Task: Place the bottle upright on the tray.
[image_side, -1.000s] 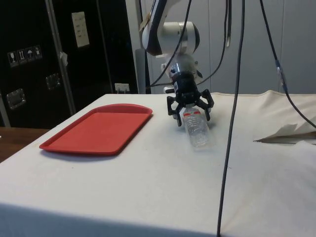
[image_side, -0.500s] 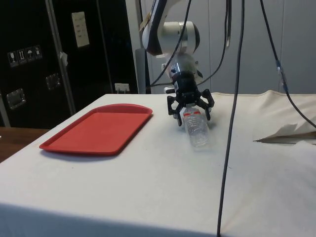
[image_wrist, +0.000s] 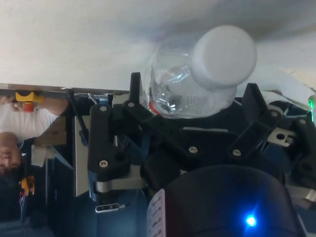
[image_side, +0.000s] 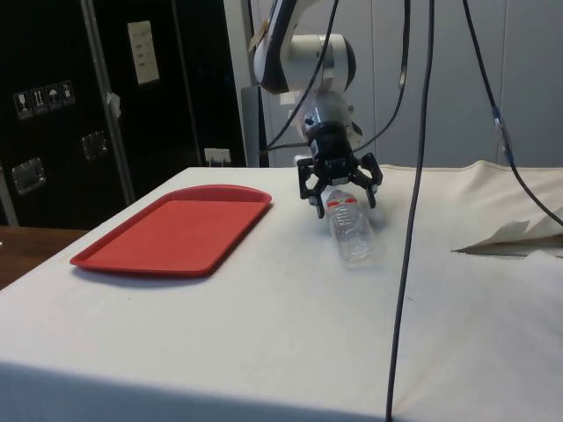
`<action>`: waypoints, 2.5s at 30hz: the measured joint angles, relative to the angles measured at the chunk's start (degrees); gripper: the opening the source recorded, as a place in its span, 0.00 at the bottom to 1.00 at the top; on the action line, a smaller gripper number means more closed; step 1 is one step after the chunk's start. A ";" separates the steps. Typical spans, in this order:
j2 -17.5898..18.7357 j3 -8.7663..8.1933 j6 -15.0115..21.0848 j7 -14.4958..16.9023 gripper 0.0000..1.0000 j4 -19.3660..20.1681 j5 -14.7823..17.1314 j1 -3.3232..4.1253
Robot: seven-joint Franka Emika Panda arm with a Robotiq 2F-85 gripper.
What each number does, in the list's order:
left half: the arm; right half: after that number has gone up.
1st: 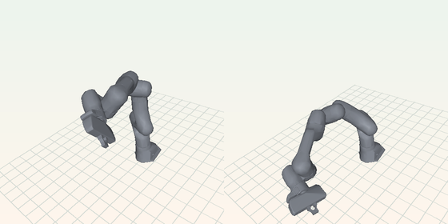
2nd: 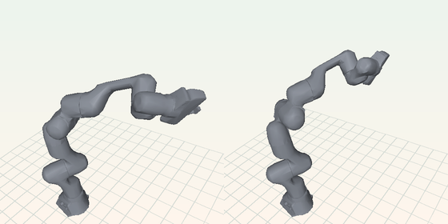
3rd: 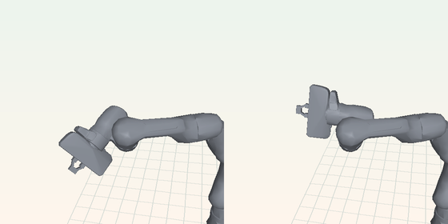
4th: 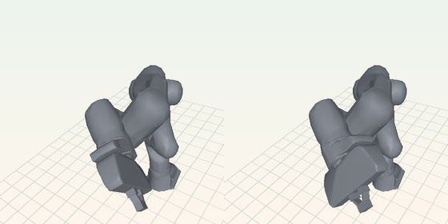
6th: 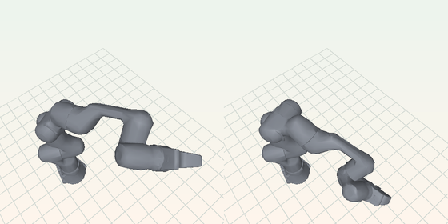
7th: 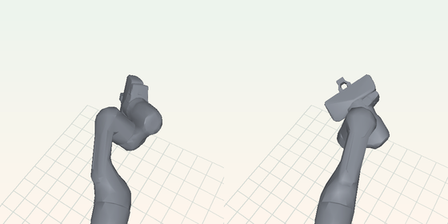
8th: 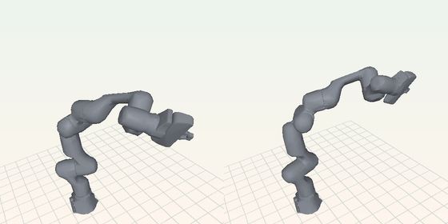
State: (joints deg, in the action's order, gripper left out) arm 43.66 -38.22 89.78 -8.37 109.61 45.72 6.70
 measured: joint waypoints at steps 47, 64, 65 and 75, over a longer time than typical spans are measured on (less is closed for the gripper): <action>1.38 0.23 -0.17 0.11 0.87 0.23 1.78 0.46; 1.32 -0.17 -1.55 0.06 0.34 -0.29 1.78 0.46; 1.32 -0.23 -1.60 0.00 0.34 -0.34 1.78 0.46; -0.40 -1.38 -3.04 -1.83 0.34 -0.74 1.03 1.26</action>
State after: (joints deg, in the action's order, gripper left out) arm 43.26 -39.59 86.75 -10.20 108.86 46.75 7.96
